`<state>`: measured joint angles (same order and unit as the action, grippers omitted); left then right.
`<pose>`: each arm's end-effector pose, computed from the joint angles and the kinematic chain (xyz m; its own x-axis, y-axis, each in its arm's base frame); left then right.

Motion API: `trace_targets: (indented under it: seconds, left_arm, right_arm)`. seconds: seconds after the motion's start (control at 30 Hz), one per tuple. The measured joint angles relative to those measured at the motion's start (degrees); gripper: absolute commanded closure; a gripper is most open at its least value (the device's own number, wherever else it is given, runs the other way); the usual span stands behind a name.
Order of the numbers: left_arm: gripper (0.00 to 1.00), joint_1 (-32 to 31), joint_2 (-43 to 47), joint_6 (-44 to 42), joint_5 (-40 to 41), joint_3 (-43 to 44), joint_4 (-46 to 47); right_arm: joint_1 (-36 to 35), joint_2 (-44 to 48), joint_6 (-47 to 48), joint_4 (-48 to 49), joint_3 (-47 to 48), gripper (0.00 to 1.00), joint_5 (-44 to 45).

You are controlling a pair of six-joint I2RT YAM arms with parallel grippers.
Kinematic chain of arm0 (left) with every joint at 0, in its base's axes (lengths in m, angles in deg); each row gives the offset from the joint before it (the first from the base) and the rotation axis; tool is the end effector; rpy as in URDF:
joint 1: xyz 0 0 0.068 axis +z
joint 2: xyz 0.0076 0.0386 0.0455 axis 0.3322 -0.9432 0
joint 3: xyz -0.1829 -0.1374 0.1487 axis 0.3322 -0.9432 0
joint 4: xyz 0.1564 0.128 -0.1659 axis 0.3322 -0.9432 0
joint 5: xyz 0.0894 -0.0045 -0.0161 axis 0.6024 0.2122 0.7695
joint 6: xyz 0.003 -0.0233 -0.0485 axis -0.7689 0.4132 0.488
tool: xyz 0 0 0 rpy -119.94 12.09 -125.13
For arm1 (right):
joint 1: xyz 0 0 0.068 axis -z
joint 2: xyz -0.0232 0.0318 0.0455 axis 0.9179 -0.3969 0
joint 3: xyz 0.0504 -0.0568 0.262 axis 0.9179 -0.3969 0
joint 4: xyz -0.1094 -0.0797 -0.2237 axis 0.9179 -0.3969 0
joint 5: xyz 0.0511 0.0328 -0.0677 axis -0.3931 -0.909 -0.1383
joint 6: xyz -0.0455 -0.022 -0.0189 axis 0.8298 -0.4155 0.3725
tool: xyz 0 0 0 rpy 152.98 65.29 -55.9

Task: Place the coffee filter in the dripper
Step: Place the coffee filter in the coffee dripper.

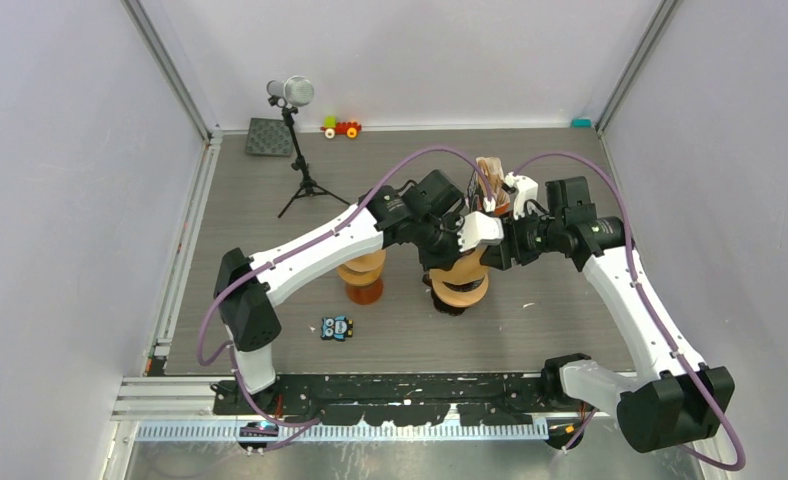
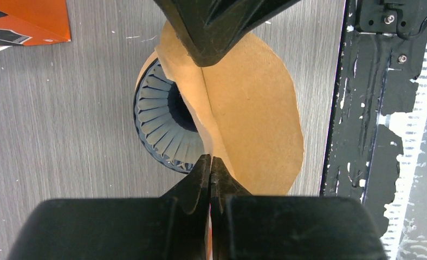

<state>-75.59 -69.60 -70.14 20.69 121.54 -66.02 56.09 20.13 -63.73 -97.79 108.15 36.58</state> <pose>0.2097 -0.3346 0.3304 -0.0784 0.7569 -0.6489 0.9964 0.0810 -0.0259 0.2055 0.0570 0.3137 -0.7173 -0.2224 -0.6603 -0.5504 0.7619 0.3413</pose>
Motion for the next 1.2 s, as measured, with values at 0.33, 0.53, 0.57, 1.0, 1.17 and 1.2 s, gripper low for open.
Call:
trace_targets:
  seconds: [0.33,0.53,0.57,1.0,1.17,1.2]
  left_arm:
    - [1.00,0.15,0.00,-4.48,-1.16,0.09,-0.92]
    - [1.00,0.37,-0.04,-6.54,-1.60,0.22,-1.44]
    - [1.00,0.42,-0.04,-6.86,-1.62,0.22,-1.55]
    - [1.00,0.70,-0.28,-9.99,-2.60,0.70,-2.43]
    - [1.00,0.72,-0.48,-10.43,-2.69,0.76,-2.60]
    - [1.00,0.72,-0.55,-10.56,-2.71,0.76,-2.60]
  right_arm:
    - [-0.02,-1.25,3.34,-0.81,0.04,0.36,-0.17]
    - [-0.02,-1.27,5.51,-2.78,2.21,0.34,0.13]
    - [-0.02,-1.29,6.01,-3.26,2.71,0.34,-0.09]
    - [-0.02,-7.19,10.47,-5.27,4.50,0.35,-4.15]
    - [-0.02,-7.56,10.88,-5.25,4.52,0.35,-4.83]
    - [-0.02,-7.72,11.10,-5.25,4.55,0.36,-4.94]
